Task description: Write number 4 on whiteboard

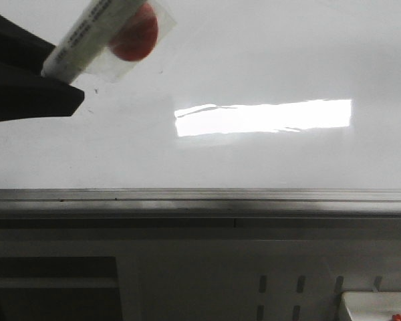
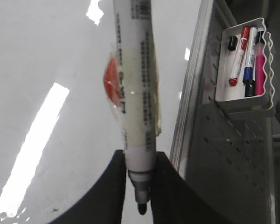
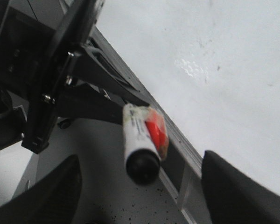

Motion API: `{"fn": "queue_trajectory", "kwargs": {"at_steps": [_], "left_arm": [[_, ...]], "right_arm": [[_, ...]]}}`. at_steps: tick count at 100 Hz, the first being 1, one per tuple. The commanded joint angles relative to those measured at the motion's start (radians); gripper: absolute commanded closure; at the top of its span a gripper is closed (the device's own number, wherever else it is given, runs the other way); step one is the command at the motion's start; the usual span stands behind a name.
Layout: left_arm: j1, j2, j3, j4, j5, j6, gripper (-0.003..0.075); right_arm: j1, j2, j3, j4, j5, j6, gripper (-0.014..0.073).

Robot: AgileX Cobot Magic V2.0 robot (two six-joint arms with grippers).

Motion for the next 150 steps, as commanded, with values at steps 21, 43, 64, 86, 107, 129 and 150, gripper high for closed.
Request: {"fn": "queue_trajectory", "kwargs": {"at_steps": [21,43,64,86,107,129,150], "left_arm": [[-0.009,-0.008,-0.028,0.045,-0.068,-0.008,0.0741],[-0.009,-0.008,-0.028,0.051,-0.070,-0.008,0.0741],[-0.009,-0.008,-0.028,0.056,-0.070,-0.008,0.0741],[-0.009,-0.008,-0.028,0.056,-0.076,-0.008,0.0741],[-0.009,-0.008,-0.028,0.056,-0.087,-0.008,0.0736],[-0.009,-0.008,-0.028,0.046,-0.091,-0.008,0.0520],[-0.009,-0.035,-0.028,0.024,-0.049,-0.008,0.0386]], "right_arm": [[0.007,0.044,-0.037,-0.017,-0.197,-0.010,0.0169],[0.007,0.061,-0.037,-0.019,-0.153,-0.010,0.0379],[0.007,0.092,-0.037,-0.019,-0.132,-0.010,0.0469],[0.007,0.098,-0.037,-0.019,-0.089,-0.010,0.0499],[0.007,0.098,-0.037,-0.019,-0.078,-0.010,0.0659],[0.007,0.098,-0.037,-0.011,-0.122,-0.010,0.0659],[-0.004,0.098,-0.060,-0.007,-0.137,-0.010,0.0659]]}}
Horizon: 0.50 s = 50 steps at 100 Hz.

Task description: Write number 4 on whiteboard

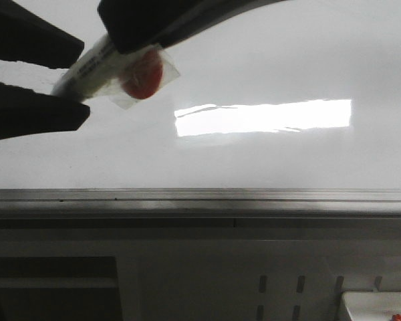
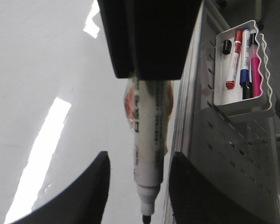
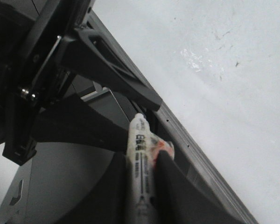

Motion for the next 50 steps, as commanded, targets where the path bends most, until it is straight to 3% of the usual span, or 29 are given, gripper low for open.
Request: {"fn": "queue_trajectory", "kwargs": {"at_steps": [1,31,50], "left_arm": [[-0.007,-0.033,-0.031,-0.031,-0.024,-0.010,0.0386],[-0.003,-0.175,-0.031,-0.181,0.166,-0.010,0.0387],[0.008,-0.211,-0.031,-0.223,0.206,-0.010,0.0387]], "right_arm": [[-0.016,-0.015,-0.055,-0.001,-0.077,-0.010,0.0659],[-0.155,0.022,-0.267,-0.026,0.115,-0.010,0.0658],[-0.163,0.098,-0.341,-0.139,0.157,-0.010,0.0658]]}}
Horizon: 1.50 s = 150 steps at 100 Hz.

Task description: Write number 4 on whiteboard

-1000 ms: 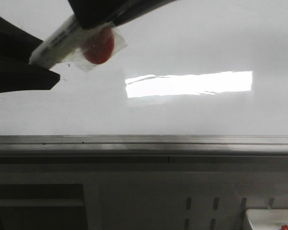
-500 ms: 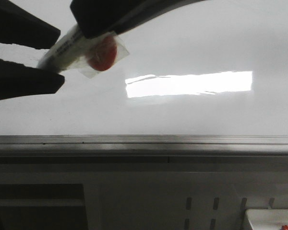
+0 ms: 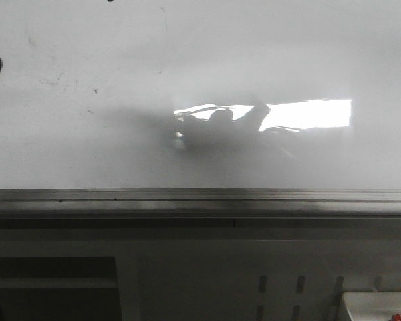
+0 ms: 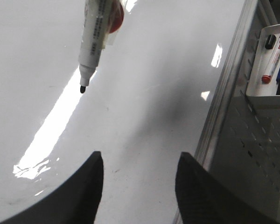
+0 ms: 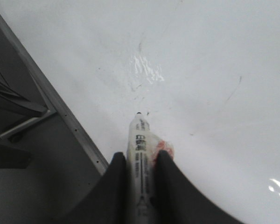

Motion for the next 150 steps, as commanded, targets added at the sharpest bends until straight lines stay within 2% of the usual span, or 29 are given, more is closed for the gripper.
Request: {"fn": "queue_trajectory", "kwargs": {"at_steps": [1,14,26,45,74,106,150], "left_arm": [[0.014,-0.010,-0.031,-0.057,-0.033,-0.010,0.0387],[0.095,-0.010,-0.031,-0.146,-0.046,-0.010,0.0387],[0.184,-0.010,-0.031,-0.211,-0.117,-0.010,0.0387],[0.262,-0.010,-0.031,-0.232,-0.207,-0.010,0.0387],[0.275,-0.010,-0.031,-0.232,-0.208,-0.010,0.0387],[0.275,-0.010,-0.031,-0.232,-0.208,-0.010,0.0387],[0.275,-0.010,-0.031,-0.231,-0.208,-0.010,0.0387]], "right_arm": [[-0.006,0.017,-0.066,-0.057,-0.037,-0.010,0.0658],[-0.006,0.074,-0.120,-0.090,-0.007,-0.010,0.0658],[-0.017,0.130,-0.172,-0.112,0.025,-0.010,0.0658],[-0.040,0.190,-0.210,-0.140,0.038,-0.010,0.0658],[-0.033,0.259,-0.210,-0.144,0.088,-0.010,0.0658],[0.027,0.305,-0.203,-0.130,0.119,0.000,0.0658],[-0.083,0.226,-0.186,-0.141,0.315,0.007,0.0658]]}}
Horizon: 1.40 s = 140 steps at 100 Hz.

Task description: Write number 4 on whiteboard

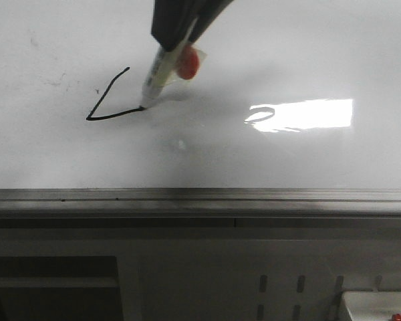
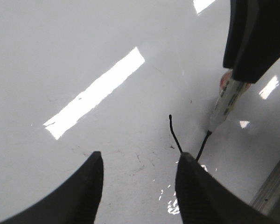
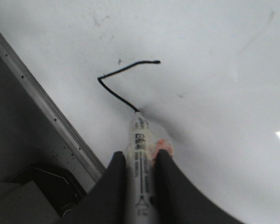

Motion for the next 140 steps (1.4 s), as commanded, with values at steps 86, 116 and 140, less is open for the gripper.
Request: {"fn": "queue_trajectory", "kwargs": {"at_steps": [86,116,140], "left_arm": [[0.002,-0.002,-0.031,-0.014,-0.099,-0.010,0.0387],[0.002,-0.002,-0.031,-0.014,-0.099,-0.010,0.0387],[0.002,-0.002,-0.031,-0.012,-0.099,-0.010,0.0387]], "right_arm": [[0.014,-0.033,-0.098,-0.096,-0.095,-0.022,0.0658],[0.030,-0.011,-0.073,-0.023,-0.026,-0.027,0.0658],[0.097,0.009,0.020,0.025,-0.024,-0.027,0.0658]]}}
